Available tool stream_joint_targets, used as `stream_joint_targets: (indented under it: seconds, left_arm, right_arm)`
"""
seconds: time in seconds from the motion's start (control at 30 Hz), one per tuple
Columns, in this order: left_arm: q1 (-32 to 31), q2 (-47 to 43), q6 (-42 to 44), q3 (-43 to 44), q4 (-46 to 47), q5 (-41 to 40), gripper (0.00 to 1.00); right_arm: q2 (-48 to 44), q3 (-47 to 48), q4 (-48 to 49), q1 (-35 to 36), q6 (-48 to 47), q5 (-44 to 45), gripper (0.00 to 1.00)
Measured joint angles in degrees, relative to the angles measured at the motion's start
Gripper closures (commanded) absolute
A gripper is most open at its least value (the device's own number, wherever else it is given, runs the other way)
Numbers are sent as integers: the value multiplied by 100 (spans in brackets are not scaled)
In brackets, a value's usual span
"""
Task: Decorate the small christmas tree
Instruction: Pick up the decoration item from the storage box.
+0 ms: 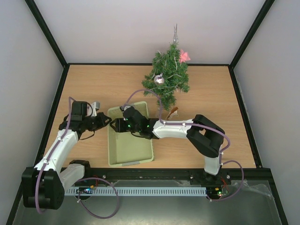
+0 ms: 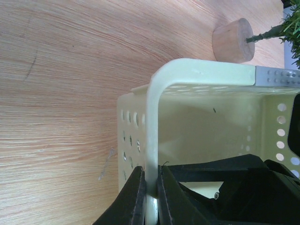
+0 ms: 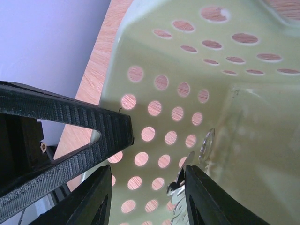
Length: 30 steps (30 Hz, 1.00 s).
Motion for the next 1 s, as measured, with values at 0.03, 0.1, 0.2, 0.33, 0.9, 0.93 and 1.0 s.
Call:
stream_joint_targets:
  seconds: [0.03, 0.1, 0.2, 0.33, 0.9, 0.93, 1.0]
  left_arm:
    - [0, 0, -2, 0, 2, 13, 98]
    - [0, -4, -2, 0, 7, 24, 98]
    - [0, -7, 2, 0, 7, 24, 98]
    - [0, -4, 2, 0, 7, 33, 98]
    - [-4, -4, 133, 127, -199, -450, 98]
    - [-4, -4, 142, 166, -236, -557, 98]
    - [-4, -2, 153, 234, -271, -726, 98]
  right_arm:
    - [0, -7, 4, 0, 22, 0, 58]
    - [2, -7, -9, 0, 26, 52, 59]
    - [9, -9, -87, -4, 26, 179, 61]
    - [48, -17, -103, -11, 26, 221, 66]
    - [122, -35, -608, -11, -203, 568, 98]
    - [31, -57, -660, -9, -245, 608, 98]
    - [-192, -101, -750, 0, -326, 678, 98]
